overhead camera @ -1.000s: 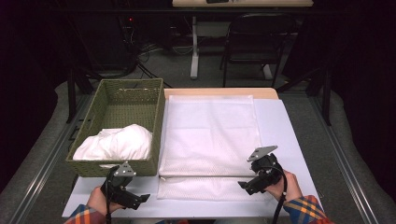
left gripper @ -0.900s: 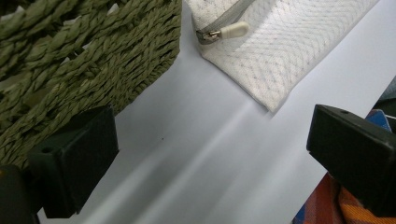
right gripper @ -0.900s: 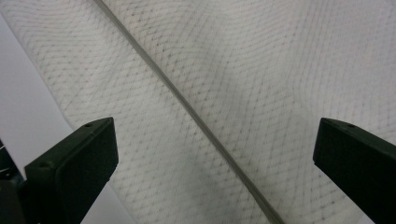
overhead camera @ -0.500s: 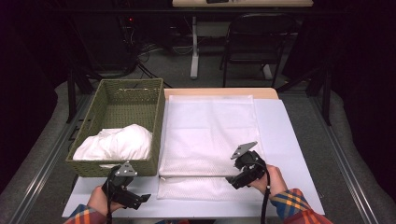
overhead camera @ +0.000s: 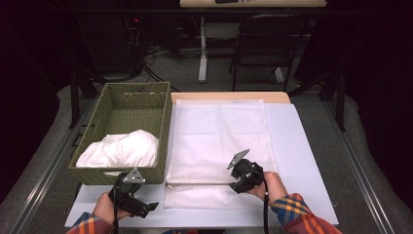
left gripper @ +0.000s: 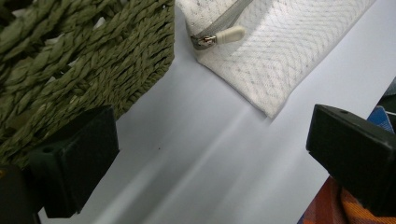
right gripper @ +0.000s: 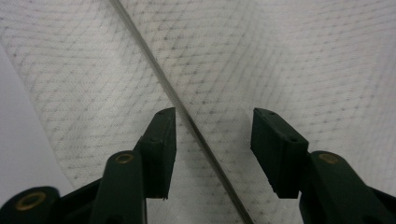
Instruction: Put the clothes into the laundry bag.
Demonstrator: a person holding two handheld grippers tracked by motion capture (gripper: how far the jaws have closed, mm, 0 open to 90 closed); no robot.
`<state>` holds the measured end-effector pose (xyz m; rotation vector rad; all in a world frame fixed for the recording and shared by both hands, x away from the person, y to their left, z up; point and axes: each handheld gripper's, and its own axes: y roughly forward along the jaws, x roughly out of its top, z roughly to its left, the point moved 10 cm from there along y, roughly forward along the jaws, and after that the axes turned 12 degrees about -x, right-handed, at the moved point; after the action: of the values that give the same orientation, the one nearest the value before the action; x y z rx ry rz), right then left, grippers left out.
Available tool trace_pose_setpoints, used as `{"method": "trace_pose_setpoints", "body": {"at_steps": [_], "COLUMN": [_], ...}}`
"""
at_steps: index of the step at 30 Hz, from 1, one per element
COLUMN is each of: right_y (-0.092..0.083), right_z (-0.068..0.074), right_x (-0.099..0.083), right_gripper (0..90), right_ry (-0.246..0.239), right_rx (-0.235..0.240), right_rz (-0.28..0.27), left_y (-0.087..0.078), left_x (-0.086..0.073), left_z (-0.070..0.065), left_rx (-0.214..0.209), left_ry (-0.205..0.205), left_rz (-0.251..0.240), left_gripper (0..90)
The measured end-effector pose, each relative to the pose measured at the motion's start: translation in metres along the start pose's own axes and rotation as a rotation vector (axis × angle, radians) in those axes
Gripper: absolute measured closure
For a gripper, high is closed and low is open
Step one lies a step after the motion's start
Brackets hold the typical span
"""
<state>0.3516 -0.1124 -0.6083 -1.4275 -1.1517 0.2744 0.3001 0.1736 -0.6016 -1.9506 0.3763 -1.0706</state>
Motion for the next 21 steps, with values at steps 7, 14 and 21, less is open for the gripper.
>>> {"method": "trace_pose_setpoints", "body": {"at_steps": [7,14,21], "right_y": [0.014,0.013,0.005], "right_z": [0.006,0.005,0.000], "right_x": [-0.001,-0.001,0.003], "right_gripper": [66.9,83.9,85.5], "right_ry": [-0.042,-0.037,-0.008], "right_rx": [-0.022,-0.048,-0.047], "right_rz": [0.068,0.061,0.030], "left_y": [0.001,0.000,0.002], "left_x": [-0.001,0.000,0.004], "left_z": [0.000,-0.001,-0.001], "left_rx": [-0.003,-0.020,-0.030], "left_ry": [0.002,0.004,0.013], "left_rz": [0.002,-0.007,-0.011], "left_gripper": [2.4,2.0,1.9]}}
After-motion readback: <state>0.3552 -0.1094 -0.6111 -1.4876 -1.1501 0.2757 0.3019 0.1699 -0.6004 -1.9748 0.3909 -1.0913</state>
